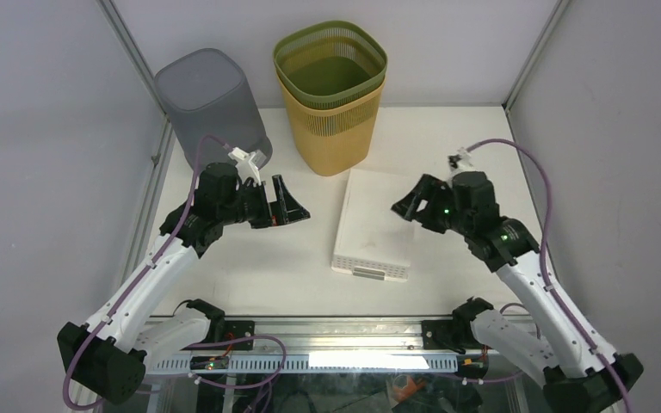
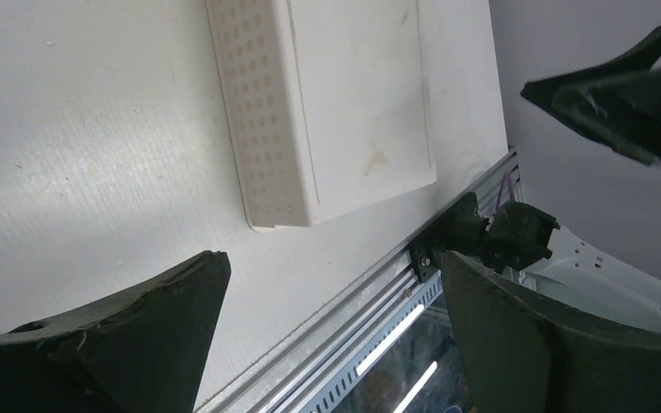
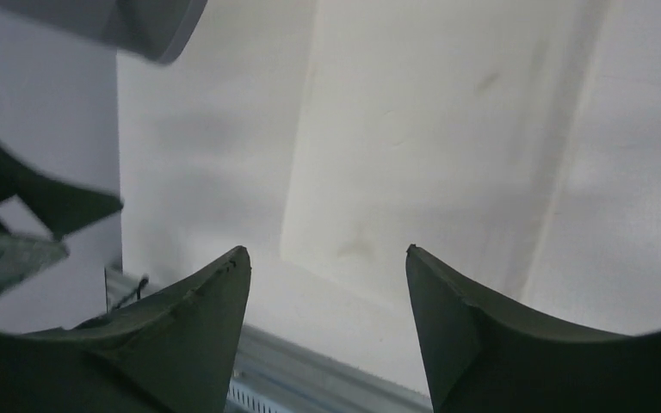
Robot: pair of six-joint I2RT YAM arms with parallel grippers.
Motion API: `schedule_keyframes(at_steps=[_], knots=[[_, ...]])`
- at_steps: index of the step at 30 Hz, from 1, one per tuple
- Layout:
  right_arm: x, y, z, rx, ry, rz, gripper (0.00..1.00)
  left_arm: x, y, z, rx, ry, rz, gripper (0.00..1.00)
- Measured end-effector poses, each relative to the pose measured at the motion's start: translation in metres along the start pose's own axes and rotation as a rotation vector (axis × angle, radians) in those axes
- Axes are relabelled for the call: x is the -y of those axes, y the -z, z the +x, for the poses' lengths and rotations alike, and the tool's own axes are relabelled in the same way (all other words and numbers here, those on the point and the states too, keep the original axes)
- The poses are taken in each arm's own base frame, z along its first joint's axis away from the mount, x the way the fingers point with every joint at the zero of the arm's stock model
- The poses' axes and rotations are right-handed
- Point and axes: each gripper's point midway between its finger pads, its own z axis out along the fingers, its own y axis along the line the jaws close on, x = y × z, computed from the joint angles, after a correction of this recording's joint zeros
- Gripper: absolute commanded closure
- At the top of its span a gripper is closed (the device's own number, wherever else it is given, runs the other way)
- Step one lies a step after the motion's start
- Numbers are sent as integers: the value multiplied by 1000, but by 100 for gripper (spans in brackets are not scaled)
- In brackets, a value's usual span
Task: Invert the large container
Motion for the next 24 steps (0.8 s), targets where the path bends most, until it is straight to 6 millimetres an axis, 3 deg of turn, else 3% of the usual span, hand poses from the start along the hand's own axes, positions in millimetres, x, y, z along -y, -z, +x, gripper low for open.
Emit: schedule_keyframes(at_steps=[3,7,11,14,17,19,21,24], knots=[[-50,3,36,-114,149,-138,32,-5,-1,-3,18,1,-26,1],[-98,3,119,-331,360,-270,28,-22,1,-8,48,22,-109,1],[-112,-8,205,-524,531,-287,24,-56,15,-26,118,104,-215,1],[-104,-24,245,-606,587,-243,24,-77,29,-39,184,152,-281,1],[-93,-46,248,-612,569,-179,24,-77,33,-38,187,156,-287,1],[-81,-65,232,-584,527,-105,24,-76,34,-37,187,158,-287,1],[-65,-84,203,-531,451,-22,24,-75,35,-37,191,157,-283,1],[-20,-109,131,-370,266,132,24,-71,38,-38,199,151,-274,1]])
